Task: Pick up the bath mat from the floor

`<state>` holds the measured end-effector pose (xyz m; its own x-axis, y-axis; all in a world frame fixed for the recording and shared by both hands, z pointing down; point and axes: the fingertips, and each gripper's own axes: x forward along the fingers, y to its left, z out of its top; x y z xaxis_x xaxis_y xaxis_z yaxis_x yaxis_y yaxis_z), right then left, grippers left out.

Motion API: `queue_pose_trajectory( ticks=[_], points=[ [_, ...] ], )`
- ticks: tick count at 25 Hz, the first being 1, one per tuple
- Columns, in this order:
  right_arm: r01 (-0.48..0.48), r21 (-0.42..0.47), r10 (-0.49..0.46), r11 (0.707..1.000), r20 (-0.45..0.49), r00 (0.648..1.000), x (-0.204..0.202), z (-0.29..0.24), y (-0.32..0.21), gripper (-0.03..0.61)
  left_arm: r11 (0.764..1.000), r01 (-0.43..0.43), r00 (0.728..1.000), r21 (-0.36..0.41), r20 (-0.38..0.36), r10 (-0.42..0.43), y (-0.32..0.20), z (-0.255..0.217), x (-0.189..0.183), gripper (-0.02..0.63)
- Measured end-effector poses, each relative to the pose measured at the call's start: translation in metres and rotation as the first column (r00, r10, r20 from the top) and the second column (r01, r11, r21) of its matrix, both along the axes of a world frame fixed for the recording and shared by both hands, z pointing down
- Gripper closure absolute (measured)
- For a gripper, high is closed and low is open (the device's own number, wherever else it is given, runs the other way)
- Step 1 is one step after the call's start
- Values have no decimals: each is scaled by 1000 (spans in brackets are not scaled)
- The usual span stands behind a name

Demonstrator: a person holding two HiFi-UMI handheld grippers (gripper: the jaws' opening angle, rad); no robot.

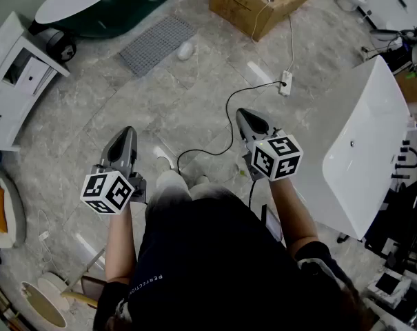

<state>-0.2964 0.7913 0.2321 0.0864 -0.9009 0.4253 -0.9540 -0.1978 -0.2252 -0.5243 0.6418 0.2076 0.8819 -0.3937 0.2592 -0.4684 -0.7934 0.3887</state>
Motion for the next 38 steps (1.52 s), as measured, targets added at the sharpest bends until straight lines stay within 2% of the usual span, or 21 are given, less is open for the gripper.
queue_pose_trajectory(
  ticks=[7, 13, 18, 23, 29, 35, 38],
  points=[
    [-18, 32, 16, 999, 58, 998, 8, 3, 4, 580, 1000, 4, 1000, 9, 26, -5, 6, 6, 3, 609],
    [11, 24, -13, 1000, 80, 997, 5, 13, -18, 580, 998, 47, 999, -32, -2, -47, -10, 9, -8, 609],
    [30, 33, -33, 999, 73, 997, 3, 7, -64, 580, 998, 39, 999, -50, 22, -38, -49, 22, -4, 607],
    [85, -15, -84, 996, 62, 995, 0, 10, -110, 580, 998, 23, 1000, -64, 12, -22, -92, 27, 17, 609],
    [106, -38, -103, 994, 64, 993, -7, 12, -168, 580, 1000, -4, 1000, -23, 4, 4, -150, 24, 22, 609],
    [127, -66, -124, 990, 52, 991, -8, 18, -206, 580, 997, -46, 999, -57, -18, 45, -189, 31, 25, 609],
    [127, -83, -122, 988, 53, 991, 5, 21, -220, 580, 998, -37, 999, -58, -16, 36, -202, 37, 33, 609]
  ],
)
